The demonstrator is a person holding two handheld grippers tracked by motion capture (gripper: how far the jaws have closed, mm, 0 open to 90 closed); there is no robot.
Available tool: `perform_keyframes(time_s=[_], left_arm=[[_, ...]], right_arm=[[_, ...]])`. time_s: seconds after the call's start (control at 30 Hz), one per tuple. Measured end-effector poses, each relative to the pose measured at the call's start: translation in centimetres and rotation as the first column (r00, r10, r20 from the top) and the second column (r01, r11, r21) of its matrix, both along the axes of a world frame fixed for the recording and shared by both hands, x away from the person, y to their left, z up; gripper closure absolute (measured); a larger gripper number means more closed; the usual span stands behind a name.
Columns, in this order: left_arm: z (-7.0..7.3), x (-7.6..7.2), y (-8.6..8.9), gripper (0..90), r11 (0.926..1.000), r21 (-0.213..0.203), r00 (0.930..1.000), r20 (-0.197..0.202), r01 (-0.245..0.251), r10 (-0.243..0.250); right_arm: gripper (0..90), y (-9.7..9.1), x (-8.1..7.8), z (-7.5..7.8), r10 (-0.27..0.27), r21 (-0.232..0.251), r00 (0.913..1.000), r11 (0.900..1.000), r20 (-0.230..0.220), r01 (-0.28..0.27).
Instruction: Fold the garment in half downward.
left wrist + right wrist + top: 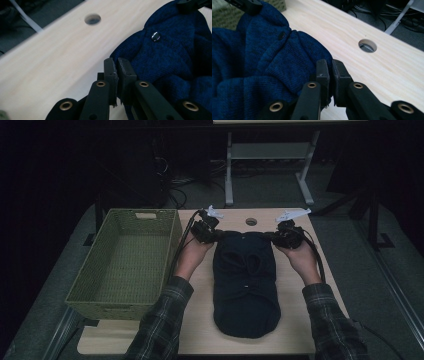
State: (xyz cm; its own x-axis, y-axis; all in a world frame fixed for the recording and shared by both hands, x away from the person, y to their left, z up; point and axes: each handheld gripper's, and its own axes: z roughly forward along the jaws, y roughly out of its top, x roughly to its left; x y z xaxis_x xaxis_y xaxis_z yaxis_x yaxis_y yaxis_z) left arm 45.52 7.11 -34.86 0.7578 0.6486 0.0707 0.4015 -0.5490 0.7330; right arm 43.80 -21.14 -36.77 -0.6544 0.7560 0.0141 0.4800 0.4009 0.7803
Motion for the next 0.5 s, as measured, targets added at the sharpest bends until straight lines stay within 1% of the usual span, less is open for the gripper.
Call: perform_keyframes(time_s=[0.03,0.07,0.13,0.23,0.27,0.33,0.4,0.43,0.47,0.5], left_arm=[[0.6,0.1,-0.1,86.2,1.0,0.001,0.9999,0.015,-0.002,0.002],[1.0,0.1,-0.1,86.2,1.0,0.005,0.9997,0.023,-0.002,0.002],[2.0,0.2,-0.3,86.2,0.9999,0.013,0.9987,0.05,-0.003,0.002],[3.2,0.2,-0.5,86.2,0.9999,0.017,0.9971,0.076,0.001,-0.003],[3.6,0.2,-0.6,86.2,0.9999,0.014,0.9958,0.091,0.001,-0.003],[4.3,0.0,-0.8,86.2,0.9999,0.016,0.994,0.11,-0.001,-0.001],[4.6,-0.4,-0.9,86.1,0.9999,0.015,0.9921,0.125,0.006,-0.008],[4.6,-0.7,-0.9,86.1,0.9999,0.012,0.991,0.133,0.011,-0.012],[4.5,-0.9,-0.9,86.1,0.9999,0.005,0.9904,0.137,0.014,-0.015],[4.4,-1.3,-0.9,86.1,0.9998,-0.008,0.9907,0.135,0.016,-0.015]], right_arm=[[84.7,0.0,0.0,0.4,-0.001,0.003,1.0,1.0,0.0,0.001],[84.7,0.0,0.0,1.0,-0.005,0.004,0.9998,1.0,0.019,0.005],[84.7,0.0,0.0,1.8,-0.01,0.005,0.9995,0.9999,0.031,0.01],[84.7,-0.1,0.0,2.9,-0.018,0.001,0.9975,0.9998,0.068,0.018],[84.7,-0.2,0.0,3.3,-0.023,0.004,0.9972,0.9997,0.071,0.023],[84.7,-0.4,-0.1,4.1,-0.036,0.018,0.9949,0.9992,0.094,0.035],[84.6,-0.4,-0.3,4.7,-0.043,0.022,0.9921,0.9989,0.118,0.041],[84.6,-0.4,-0.4,4.7,-0.042,0.016,0.9912,0.9991,0.126,0.04],[84.6,-0.5,-0.7,4.7,-0.037,0.006,0.9904,0.9993,0.133,0.037],[84.6,-0.5,-0.9,4.6,-0.035,0.006,0.99,0.9994,0.137,0.034]])
